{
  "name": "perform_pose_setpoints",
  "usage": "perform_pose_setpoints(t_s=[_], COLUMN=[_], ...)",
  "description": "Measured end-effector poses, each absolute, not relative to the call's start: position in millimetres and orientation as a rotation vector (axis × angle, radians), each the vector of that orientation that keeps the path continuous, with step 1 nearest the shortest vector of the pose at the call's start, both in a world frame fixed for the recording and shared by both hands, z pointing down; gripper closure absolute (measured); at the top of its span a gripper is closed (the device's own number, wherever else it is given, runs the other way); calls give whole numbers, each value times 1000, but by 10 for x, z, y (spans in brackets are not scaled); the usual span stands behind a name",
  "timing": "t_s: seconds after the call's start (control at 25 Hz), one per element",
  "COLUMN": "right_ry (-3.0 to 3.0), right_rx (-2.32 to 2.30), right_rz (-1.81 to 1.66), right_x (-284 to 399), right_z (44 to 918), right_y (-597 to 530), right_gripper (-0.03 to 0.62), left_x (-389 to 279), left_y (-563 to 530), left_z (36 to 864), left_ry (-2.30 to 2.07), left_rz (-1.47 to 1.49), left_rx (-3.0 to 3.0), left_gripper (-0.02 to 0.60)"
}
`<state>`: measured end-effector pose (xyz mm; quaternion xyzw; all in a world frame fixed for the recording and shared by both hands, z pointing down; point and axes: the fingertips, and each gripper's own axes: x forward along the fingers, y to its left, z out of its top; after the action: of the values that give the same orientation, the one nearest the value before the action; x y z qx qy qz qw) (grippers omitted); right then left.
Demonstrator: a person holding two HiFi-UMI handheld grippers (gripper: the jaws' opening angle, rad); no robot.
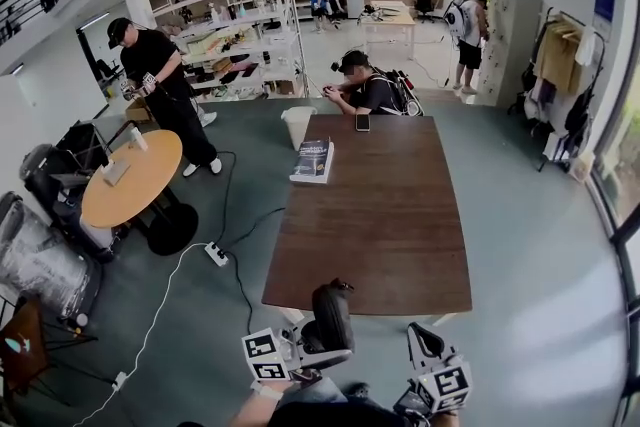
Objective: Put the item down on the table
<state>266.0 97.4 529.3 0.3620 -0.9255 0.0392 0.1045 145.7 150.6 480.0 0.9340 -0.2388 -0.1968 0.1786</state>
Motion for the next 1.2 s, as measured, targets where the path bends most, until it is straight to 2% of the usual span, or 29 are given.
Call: perform_pose_setpoints(t_s=[0.72,1.2], right_ry=[-2662,-2645], right_rx=[1178,1178], right_rz=[171,127], right_x=[3063,2969], right_z=[5243,5307], right_y=[1068,1020], right_gripper=[606,606], left_x=[1829,1654], left_y=[1517,1407], left_z=[4811,4943], left_ry=[-606,-618], left_rz=[-511,-539], left_rx=[2652,2629], left_gripper=[217,217])
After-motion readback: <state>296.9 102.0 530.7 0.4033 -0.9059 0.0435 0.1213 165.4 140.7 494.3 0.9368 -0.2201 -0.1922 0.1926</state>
